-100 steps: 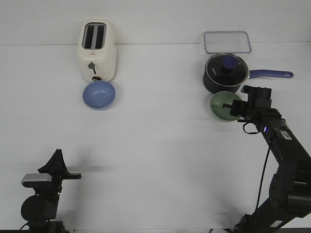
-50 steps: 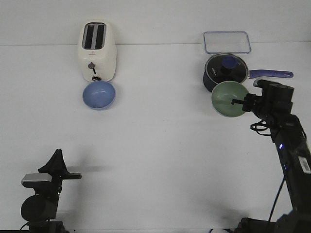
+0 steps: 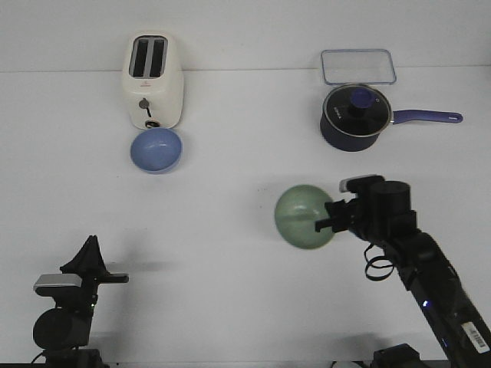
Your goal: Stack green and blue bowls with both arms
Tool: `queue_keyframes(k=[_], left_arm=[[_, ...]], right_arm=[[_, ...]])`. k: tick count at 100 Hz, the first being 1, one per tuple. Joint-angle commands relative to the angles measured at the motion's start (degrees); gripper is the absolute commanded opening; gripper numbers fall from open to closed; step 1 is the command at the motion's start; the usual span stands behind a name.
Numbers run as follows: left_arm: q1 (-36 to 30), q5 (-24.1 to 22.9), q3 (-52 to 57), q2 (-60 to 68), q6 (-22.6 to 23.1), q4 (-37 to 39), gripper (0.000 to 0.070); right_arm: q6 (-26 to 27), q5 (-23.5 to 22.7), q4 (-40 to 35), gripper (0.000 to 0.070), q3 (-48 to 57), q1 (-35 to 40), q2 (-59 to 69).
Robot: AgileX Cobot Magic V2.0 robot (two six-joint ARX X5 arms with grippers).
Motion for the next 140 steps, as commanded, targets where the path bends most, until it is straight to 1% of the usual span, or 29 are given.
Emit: queue_keyframes(k=[1, 13, 26, 49, 58, 62, 71, 76, 93, 99, 108, 122, 134, 140], left_arm=[[0.11, 0.11, -1.16, -0.11, 0.68, 0.7, 0.0015], [0.11, 0.11, -1.16, -0.11, 0.68, 0.7, 0.0014], [0.11, 0.11, -1.16, -0.11, 0.24, 0.77, 0.0014], [0.11, 0.11, -1.14, -0.11, -6.95, 0.74, 0.0014], [0.11, 0.11, -1.14, -0.11, -10.95, 0.77, 0.0013], [0.11, 0.11, -1.14, -0.11, -12.63, 0.77, 0.0012], [0.11, 0.11, -1.03, -0.11, -17.84, 0.79, 0.0012], [0.11, 0.11, -0.9, -0.11, -20.92, 0.81, 0.0011], [0.11, 0.09, -0.2, -0.09, -28.3, 0.63, 0.0012], [0.11, 0.09, 0.63, 0.04, -29.97, 0.37, 0.0012], [0.11, 0.11, 2.58, 1.27, -29.79, -0.39, 0.0012], [0.11, 0.13, 7.91, 6.54, -29.14, -4.28, 0.0013], [0.11, 1.09, 14.45, 15.74, -29.03, -6.69, 0.0013], [0.11, 1.86, 18.32, 22.51, -27.78, -7.04, 0.0013]], right_arm=[[2.69, -0.07, 2.51, 0.0, -2.36, 4.17, 0.44], [6.05, 0.59, 6.62, 0.0, -6.21, 11.06, 1.46], [7.45, 5.53, 7.82, 0.0, -6.95, 17.2, 3.78], [7.41, 9.2, 8.07, 0.0, -6.97, 22.1, 8.48], [6.75, 9.25, 8.44, 0.0002, -6.97, 22.34, 9.92], [6.27, 9.27, 8.59, 0.0038, -6.97, 22.34, 10.32], [5.92, 9.18, 8.81, 0.0216, -6.97, 22.34, 10.62], [5.9, 9.14, 9.09, 0.0273, -6.97, 22.29, 10.58], [5.92, 9.11, 9.25, 0.028, -6.95, 20.17, 6.71], [5.9, 9.11, 9.18, 0.028, -6.93, 19.12, 4.04], [5.18, 9.09, 8.94, 0.028, -6.93, 17.07, -0.66], [3.61, 9.14, 8.04, 0.0279, -6.93, 13.31, -7.67], [3.08, 9.2, 7.08, 0.0279, -6.95, 10.49, -11.63], [3.08, 9.14, 6.67, 0.0279, -6.93, 9.31, -12.63]])
